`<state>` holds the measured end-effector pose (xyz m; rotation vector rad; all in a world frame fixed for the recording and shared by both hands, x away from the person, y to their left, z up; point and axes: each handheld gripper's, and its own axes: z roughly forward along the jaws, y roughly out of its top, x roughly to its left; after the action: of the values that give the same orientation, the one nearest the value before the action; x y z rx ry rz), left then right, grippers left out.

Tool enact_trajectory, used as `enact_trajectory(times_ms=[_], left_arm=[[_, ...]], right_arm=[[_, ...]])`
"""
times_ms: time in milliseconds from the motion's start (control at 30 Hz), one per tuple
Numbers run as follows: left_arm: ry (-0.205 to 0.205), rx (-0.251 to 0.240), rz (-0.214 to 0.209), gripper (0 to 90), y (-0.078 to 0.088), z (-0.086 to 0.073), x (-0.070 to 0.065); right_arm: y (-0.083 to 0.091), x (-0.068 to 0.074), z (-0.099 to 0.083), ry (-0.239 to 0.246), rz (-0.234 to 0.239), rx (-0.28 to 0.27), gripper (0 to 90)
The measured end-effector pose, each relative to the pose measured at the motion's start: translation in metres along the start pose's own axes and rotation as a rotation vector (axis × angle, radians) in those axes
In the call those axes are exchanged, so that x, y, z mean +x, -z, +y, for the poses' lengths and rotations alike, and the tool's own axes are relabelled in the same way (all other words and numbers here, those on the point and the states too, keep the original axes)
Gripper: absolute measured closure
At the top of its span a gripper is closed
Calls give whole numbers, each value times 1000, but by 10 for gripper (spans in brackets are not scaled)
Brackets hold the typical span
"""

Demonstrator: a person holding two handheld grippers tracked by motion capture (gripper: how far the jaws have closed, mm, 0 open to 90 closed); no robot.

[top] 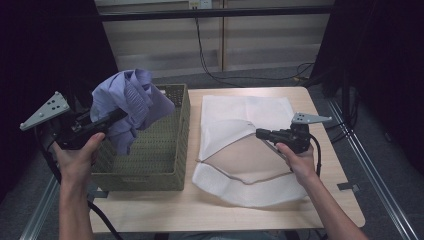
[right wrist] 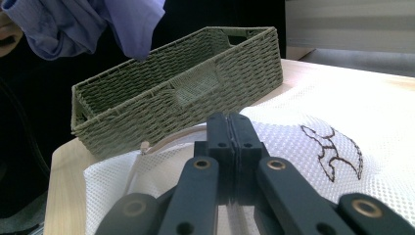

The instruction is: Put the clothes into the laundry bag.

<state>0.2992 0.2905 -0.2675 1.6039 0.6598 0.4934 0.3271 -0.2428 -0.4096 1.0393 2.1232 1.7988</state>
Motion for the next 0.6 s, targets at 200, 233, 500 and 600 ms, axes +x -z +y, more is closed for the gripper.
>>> enact_trajectory(times_ms=[200,233,500,600], left_arm=[[-6,-20,-10,672,3,7,-8],[-9,-24,-15,671,3,8,-10],[-40,-29,-41,670,5,18,-23],[-51,-41,-53,670,6,22,-29]], right_arm=[[0,0,0,0,-1,0,893],[0,0,0,0,-1,0,893],[-1,1,0,0,1,5,893],[-1,1,0,1,0,3,893]])
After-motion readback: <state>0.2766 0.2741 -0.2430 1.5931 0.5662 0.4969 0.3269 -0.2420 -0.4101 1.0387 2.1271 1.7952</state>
